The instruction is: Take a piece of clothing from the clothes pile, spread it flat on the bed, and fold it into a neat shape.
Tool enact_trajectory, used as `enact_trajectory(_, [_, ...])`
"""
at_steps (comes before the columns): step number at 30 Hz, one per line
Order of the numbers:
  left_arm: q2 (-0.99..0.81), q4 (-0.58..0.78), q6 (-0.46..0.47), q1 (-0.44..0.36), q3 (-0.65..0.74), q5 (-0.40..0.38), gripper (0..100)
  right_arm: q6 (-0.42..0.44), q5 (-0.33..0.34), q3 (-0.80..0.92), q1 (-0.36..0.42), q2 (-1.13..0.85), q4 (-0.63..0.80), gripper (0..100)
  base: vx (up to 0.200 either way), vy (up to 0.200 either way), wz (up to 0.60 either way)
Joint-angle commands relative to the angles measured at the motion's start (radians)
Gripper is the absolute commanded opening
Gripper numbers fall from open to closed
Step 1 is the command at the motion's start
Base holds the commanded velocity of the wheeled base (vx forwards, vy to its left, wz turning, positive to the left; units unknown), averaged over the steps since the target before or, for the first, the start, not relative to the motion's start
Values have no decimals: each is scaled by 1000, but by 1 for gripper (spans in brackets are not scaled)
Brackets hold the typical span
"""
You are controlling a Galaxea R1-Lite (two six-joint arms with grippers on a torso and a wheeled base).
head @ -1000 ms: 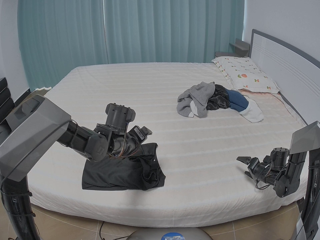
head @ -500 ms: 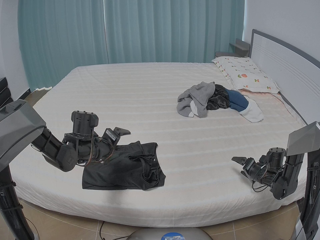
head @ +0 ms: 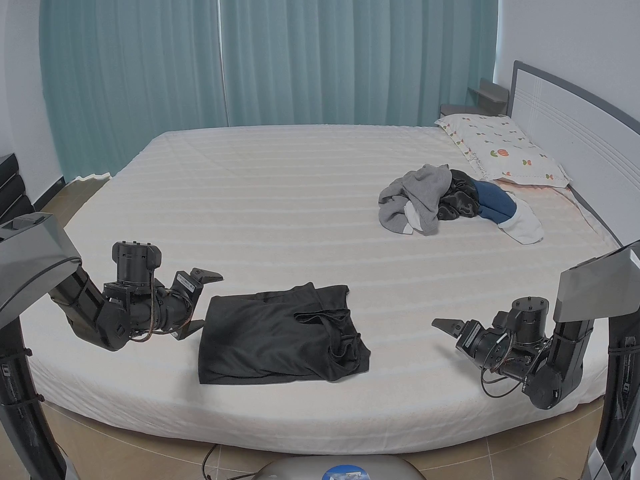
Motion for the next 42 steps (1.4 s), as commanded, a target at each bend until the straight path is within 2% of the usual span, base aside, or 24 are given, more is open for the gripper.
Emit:
enact_trajectory(1, [41,-15,-1,5,4,0,100,-3,0,-58,57,-74,61,100,0,200,0])
enact_trajectory(7, [39,-15,-3,5,6,2,100,-1,1,-199,126,-90,196,100,0,200,0])
enact_trajectory(10, [41,-15,-3,2,4,2,100,6,6,-217,139,-74,184,100,0,200,0])
enact_trajectory(17, [42,-15,0,-1,6,12,100,6,0,-222,145,-109,195,100,0,0,0])
enact_trajectory(23, [35,-17,4,5,18,-5,100,5,-19,-239,198,-122,215,100,0,0,0])
enact_trajectory(25, [36,-17,5,2,18,-5,100,3,-49,-289,226,-123,290,100,0,0,0])
enact_trajectory(29, [41,-17,10,0,18,-5,100,3,-55,-386,255,-116,427,100,0,0,0])
enact_trajectory(35, [42,-17,10,-1,14,2,100,-5,-60,-486,324,-65,549,100,0,0,0])
enact_trajectory(38, [42,-17,10,-1,14,6,100,-37,-81,-550,326,-16,646,100,0,0,0])
enact_trajectory(41, [44,-17,13,-1,17,6,100,-47,-95,-565,321,-2,674,100,0,0,0])
enact_trajectory(42, [44,-17,14,-1,17,6,100,-67,-120,-591,314,21,712,100,0,0,0])
